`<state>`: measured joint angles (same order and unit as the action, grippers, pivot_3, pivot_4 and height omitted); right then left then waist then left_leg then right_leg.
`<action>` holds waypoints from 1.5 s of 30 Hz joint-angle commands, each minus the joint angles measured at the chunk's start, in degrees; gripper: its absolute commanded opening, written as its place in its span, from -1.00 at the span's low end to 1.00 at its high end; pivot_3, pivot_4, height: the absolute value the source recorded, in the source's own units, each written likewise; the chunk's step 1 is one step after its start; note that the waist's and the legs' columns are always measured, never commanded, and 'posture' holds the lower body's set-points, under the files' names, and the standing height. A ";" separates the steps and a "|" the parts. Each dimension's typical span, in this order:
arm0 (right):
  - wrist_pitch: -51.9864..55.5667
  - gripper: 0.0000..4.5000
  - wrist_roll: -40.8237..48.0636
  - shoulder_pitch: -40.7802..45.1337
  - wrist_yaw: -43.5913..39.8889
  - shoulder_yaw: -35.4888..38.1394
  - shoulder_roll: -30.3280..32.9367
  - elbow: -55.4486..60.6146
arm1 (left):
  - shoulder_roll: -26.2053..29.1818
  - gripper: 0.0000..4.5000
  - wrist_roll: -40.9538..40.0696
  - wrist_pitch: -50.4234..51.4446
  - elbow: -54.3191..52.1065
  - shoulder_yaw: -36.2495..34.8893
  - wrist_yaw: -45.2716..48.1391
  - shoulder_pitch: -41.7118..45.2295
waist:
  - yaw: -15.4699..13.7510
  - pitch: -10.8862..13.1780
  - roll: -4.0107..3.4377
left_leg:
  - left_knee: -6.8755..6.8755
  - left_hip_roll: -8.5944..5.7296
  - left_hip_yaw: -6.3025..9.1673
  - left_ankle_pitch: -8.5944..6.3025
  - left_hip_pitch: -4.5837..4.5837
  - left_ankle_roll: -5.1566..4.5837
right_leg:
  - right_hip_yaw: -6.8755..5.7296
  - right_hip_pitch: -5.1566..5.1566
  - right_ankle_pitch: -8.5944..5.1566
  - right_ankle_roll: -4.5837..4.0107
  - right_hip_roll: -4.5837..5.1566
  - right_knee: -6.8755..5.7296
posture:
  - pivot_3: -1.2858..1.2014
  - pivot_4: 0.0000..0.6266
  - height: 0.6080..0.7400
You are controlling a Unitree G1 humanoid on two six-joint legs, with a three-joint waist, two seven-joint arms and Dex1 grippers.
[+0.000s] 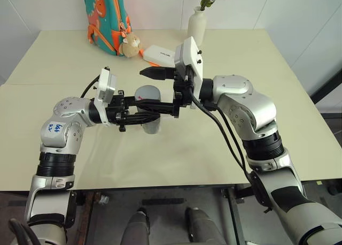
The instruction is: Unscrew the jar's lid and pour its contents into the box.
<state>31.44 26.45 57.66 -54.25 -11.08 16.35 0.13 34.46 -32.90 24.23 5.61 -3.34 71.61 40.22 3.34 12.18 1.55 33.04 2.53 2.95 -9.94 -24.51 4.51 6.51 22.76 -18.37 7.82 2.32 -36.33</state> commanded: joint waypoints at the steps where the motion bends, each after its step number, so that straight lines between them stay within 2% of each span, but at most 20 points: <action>1: -1.85 0.98 -1.58 1.24 -0.22 1.95 2.05 -1.11 | -0.38 -0.12 -0.60 -1.32 -1.99 0.08 1.17 1.06 | -0.03 0.00 0.00 | 0.01 0.00 0.00 0.00 0.00 0.00 | 0.00 0.00 0.00 0.00 0.00 -0.01 | 0.03 -0.52 1.00; 11: -3.11 0.98 2.06 -0.90 -12.06 6.22 12.77 -4.79 | 0.12 -0.12 -0.76 -1.51 -2.04 -0.57 1.45 0.67 | -0.12 0.00 0.00 | 0.04 0.00 -0.01 0.00 0.00 0.00 | 0.00 0.00 0.00 0.00 0.00 -0.02 | 0.03 -0.52 1.00; 17: 1.93 0.98 6.29 -1.78 -17.75 6.73 16.30 -2.84 | 0.50 -0.12 -0.55 -1.72 -1.62 -0.88 1.92 0.22 | 0.23 0.02 -0.03 | -0.01 0.06 -0.03 0.00 0.03 0.00 | 0.02 0.00 -0.03 -0.03 -0.06 -0.02 | 0.03 -0.52 1.00; 23: 8.48 0.98 12.10 -0.80 -14.82 7.43 12.14 1.59 | 0.54 -0.12 -0.21 -2.04 -1.20 -0.83 1.75 0.41 | 0.17 0.04 -0.06 | 0.03 0.08 -0.03 0.00 0.03 0.00 | 0.02 0.01 -0.03 -0.03 -0.07 -0.08 | 0.03 -0.52 1.00; 33: 5.80 0.98 4.95 3.02 -3.35 2.43 -0.07 -1.31 | -0.14 -0.12 -0.26 -1.91 -1.23 -0.27 1.54 0.59 | 0.09 0.04 -0.06 | 0.10 0.08 -0.03 -0.01 0.05 0.02 | 0.02 0.03 -0.04 -0.06 -0.08 -0.20 | 0.03 -0.52 1.00; 39: 5.96 0.98 3.06 3.60 -1.52 0.67 -2.79 -1.44 | -0.62 -0.12 -0.23 -2.02 -0.92 -0.14 1.55 0.93 | -0.01 0.04 -0.06 | 0.06 0.08 -0.03 -0.01 0.04 0.03 | 0.00 0.05 -0.05 -0.08 -0.08 -0.21 | 0.03 -0.52 1.00; 45: 5.99 0.98 1.01 3.14 0.05 0.73 -2.48 -2.15 | -0.66 -0.12 -0.25 -1.99 -0.93 -0.21 1.48 0.94 | 0.07 0.04 -0.06 | 0.07 0.08 -0.03 -0.01 0.04 0.03 | 0.01 0.06 -0.06 -0.09 -0.08 -0.23 | 0.03 -0.52 1.00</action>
<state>38.12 28.04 59.79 -54.95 -11.10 13.60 -2.53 33.76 -32.69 23.07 5.58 -2.88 72.77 40.19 3.40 12.21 1.49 33.10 2.61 2.93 -9.95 -24.47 4.53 6.51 22.82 -18.43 7.73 2.24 -36.56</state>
